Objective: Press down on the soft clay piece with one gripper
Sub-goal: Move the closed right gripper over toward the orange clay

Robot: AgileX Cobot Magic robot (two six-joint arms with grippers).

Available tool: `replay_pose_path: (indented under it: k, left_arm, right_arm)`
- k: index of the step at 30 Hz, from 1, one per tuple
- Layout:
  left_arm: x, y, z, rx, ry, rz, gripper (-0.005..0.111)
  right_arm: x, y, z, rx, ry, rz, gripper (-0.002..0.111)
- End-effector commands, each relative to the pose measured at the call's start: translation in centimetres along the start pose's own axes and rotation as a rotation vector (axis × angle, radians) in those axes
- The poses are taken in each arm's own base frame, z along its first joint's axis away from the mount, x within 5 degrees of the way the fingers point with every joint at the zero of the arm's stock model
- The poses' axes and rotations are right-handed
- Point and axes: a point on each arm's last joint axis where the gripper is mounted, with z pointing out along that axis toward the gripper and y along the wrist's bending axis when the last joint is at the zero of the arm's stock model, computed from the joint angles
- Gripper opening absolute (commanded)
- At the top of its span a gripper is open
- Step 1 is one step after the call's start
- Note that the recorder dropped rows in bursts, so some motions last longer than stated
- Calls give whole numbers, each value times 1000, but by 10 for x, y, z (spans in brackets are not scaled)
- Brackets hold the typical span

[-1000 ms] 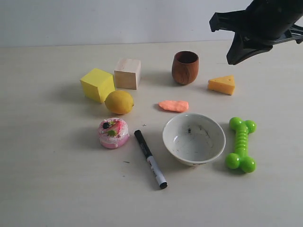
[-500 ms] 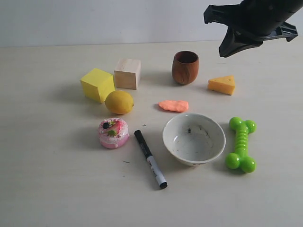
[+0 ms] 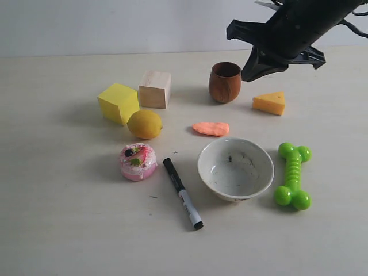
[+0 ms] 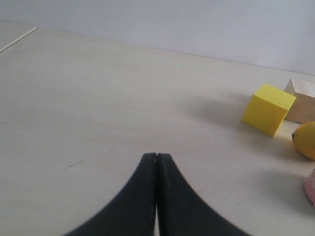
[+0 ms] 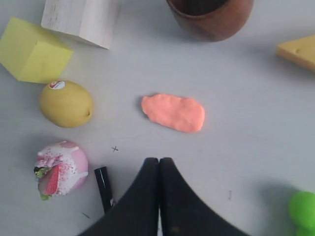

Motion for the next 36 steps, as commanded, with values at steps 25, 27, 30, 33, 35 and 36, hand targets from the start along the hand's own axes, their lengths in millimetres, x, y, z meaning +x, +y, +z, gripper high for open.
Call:
replay_pose_path:
  k: [25, 27, 30, 33, 35, 36]
  left_arm:
    - [-1, 0, 0, 7, -13, -4, 0]
    - [-1, 0, 0, 7, -13, -4, 0]
    - [-1, 0, 0, 7, -13, -4, 0]
    - [-1, 0, 0, 7, -13, -4, 0]
    - [-1, 0, 0, 7, -13, -4, 0]
    - [-1, 0, 0, 7, -13, -4, 0]
  right_arm:
    - [-24, 103, 75, 157, 207, -363, 0]
    - [-25, 95, 79, 232, 215, -329, 0]
    - [-27, 92, 78, 277, 197, -296, 0]
    - [-15, 78, 91, 310, 259, -241, 0]
    - [-5, 62, 100, 340, 320, -207, 0]
    - [-2, 57, 100, 349, 332, -186, 0]
